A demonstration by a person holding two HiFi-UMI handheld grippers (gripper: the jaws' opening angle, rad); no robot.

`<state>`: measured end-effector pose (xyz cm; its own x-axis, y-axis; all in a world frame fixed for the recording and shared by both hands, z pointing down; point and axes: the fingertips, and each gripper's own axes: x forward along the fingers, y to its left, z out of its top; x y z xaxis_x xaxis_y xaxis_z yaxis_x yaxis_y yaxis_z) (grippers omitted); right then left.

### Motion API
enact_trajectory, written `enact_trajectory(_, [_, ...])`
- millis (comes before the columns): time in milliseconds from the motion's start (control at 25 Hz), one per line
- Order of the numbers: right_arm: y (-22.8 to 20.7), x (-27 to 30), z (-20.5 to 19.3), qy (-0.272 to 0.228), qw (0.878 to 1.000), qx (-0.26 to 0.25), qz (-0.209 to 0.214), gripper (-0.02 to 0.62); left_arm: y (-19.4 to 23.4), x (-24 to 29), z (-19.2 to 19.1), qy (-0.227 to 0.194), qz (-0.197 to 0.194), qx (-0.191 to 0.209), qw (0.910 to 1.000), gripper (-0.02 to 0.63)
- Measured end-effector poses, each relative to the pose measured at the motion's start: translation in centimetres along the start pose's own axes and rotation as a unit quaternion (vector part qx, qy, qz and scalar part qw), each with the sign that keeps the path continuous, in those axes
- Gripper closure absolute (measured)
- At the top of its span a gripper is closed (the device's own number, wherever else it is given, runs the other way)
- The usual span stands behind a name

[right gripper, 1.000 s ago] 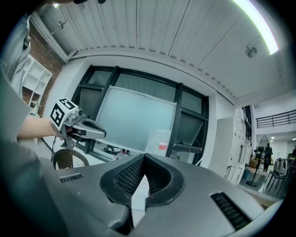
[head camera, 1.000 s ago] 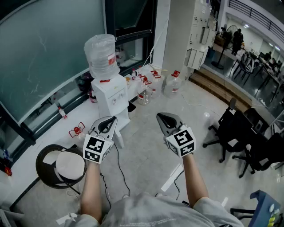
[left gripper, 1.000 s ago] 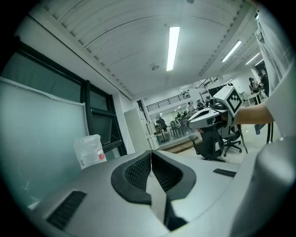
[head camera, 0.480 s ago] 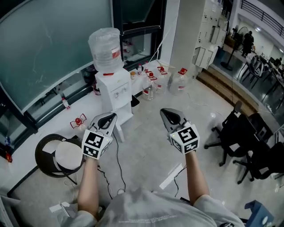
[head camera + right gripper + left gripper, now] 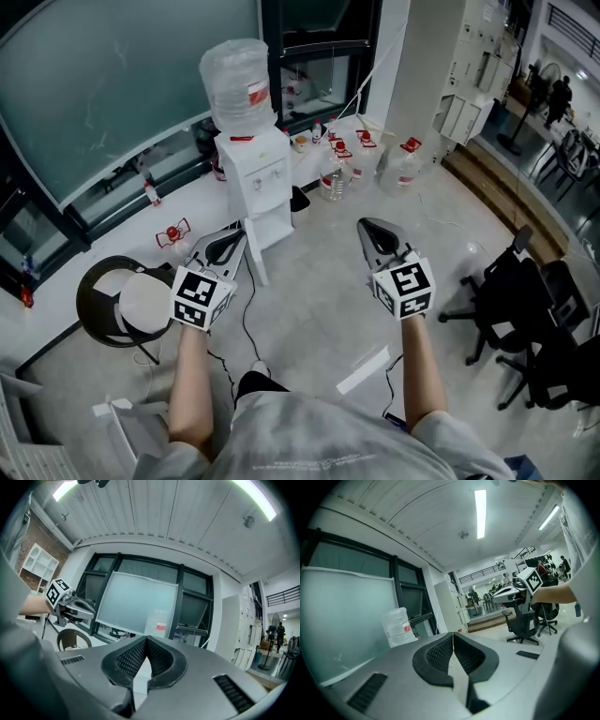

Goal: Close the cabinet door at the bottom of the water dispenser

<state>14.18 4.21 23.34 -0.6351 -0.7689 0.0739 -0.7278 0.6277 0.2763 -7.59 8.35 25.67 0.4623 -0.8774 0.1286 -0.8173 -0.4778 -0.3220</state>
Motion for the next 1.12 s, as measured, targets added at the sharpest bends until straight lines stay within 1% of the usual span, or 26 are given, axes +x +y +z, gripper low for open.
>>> enact_trajectory(160, [-2.0,2.8,-0.2,-0.009,1.000,0.000,0.007,0.568,2.1,2.9,-1.0,0.003,0.011,-0.010,0.9999,0.584])
enact_trajectory(320, [-4.3,7.0,-1.0,-0.005,1.000,0.000,-0.003,0.568,5.6,7.3,-2.9,0.002,0.004,-0.011,0.9999,0.584])
enact_trajectory(480, [-6.5,13.1,-1.8,0.007,1.000,-0.007,-0.009,0.568,11.5,12.4,-4.9,-0.011,0.004,-0.018,0.9998,0.584])
enact_trajectory(560, [-7.6,16.7,-2.0,0.013,1.000,-0.010,-0.012,0.568,14.9,15.0,-5.8,-0.014,0.014,-0.024,0.9995,0.584])
enact_trajectory(680, [-9.2,22.6,-2.0,0.018,1.000,-0.009,-0.013,0.568,20.4,18.9,-7.8,0.002,0.042,-0.021,0.9989,0.586])
enact_trajectory(720, [-9.6,24.7,-2.0,0.019,1.000,-0.008,-0.013,0.568,22.1,20.1,-8.5,0.008,0.045,-0.024,0.9987,0.586])
enact_trajectory(800, [-10.3,28.7,-2.4,0.024,1.000,-0.007,-0.011,0.568,25.1,22.5,-10.2,0.018,0.041,-0.048,0.9979,0.586])
enact_trajectory(920, [-10.9,34.3,-3.8,0.042,0.999,-0.005,-0.002,0.568,28.4,25.4,-13.3,0.032,0.031,-0.113,0.9926,0.586])
enact_trajectory(1040, [-10.9,38.7,-5.3,0.060,0.998,0.002,0.010,0.568,30.4,27.5,-16.3,0.034,0.020,-0.154,0.9873,0.588])
enact_trajectory(1120, [-10.8,41.0,-6.8,0.069,0.997,0.007,0.019,0.568,31.1,28.9,-18.4,0.041,0.016,-0.180,0.9827,0.588])
